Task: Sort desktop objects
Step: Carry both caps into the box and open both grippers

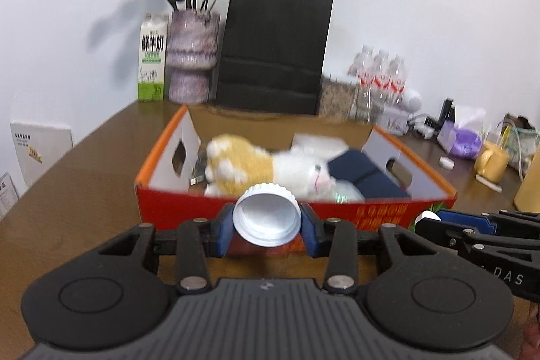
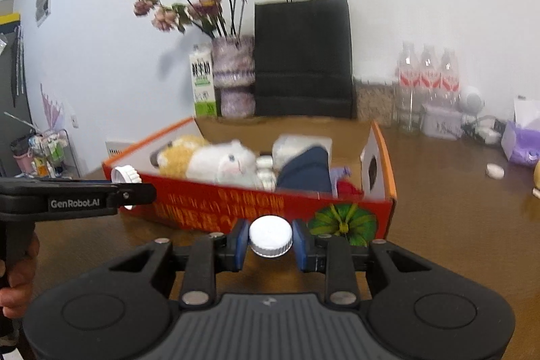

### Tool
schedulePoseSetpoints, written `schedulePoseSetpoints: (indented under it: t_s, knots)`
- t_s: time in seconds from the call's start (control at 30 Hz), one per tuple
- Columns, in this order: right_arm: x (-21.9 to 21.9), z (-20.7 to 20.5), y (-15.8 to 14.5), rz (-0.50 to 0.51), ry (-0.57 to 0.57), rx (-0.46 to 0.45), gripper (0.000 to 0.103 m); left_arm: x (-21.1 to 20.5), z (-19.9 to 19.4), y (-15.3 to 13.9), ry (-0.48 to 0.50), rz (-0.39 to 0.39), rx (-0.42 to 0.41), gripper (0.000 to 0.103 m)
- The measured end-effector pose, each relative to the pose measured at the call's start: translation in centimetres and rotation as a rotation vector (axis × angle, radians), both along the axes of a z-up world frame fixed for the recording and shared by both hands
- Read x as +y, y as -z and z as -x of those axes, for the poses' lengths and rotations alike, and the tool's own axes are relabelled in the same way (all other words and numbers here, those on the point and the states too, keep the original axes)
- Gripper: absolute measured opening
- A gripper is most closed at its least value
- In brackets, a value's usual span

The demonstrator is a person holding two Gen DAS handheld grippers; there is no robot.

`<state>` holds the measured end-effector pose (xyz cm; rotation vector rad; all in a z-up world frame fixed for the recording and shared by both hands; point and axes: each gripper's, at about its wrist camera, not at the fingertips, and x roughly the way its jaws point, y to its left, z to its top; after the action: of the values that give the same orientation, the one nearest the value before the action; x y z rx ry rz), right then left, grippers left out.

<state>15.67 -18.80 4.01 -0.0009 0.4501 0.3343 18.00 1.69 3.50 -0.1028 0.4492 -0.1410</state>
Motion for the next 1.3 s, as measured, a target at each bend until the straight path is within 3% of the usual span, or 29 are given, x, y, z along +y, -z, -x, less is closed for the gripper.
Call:
schedulePoseSetpoints:
  t_s: [0.27, 0.6, 0.87, 1.0, 1.13, 1.2, 1.27, 1.3]
  knots:
    - [0.5, -2.4, -3.7, 0.011, 0.021, -0.094, 0.027, 0.0, -3.1, -3.0, 0.004, 0.009, -0.098, 0.041]
    - [0.5, -10.1, -5.3, 0.02, 0.075, -0.114, 0.027, -0.1, -10.9, -4.0, -0.011, -0.04, -0.105, 0.041]
    - [-0.3, -16.9, -2.8, 0.0, 0.075, -0.044, 0.027, -0.7, -15.7, -1.6, -0.042, -0.104, -0.048, 0.041]
    - [-0.6, -18.0, -1.0, 0.005, 0.06, 0.021, 0.027, -0.4, -16.3, -1.0, -0.046, -0.093, -0.025, 0.041]
    - [-0.3, -17.6, -0.6, 0.017, 0.051, 0.011, 0.027, -0.7, -15.7, -1.0, -0.051, -0.124, -0.048, 0.041]
    - [-0.2, -17.3, -0.6, 0.017, 0.05, 0.007, 0.028, -0.8, -15.3, -1.1, -0.063, -0.125, -0.067, 0.051]
    - [-0.2, -16.9, -0.6, 0.008, 0.053, -0.001, 0.055, -0.8, -14.7, -1.3, -0.071, -0.131, -0.094, 0.087]
    - [-0.4, -16.5, -0.6, 0.006, 0.059, -0.005, 0.085, -0.9, -14.2, -1.5, -0.07, -0.133, -0.119, 0.093]
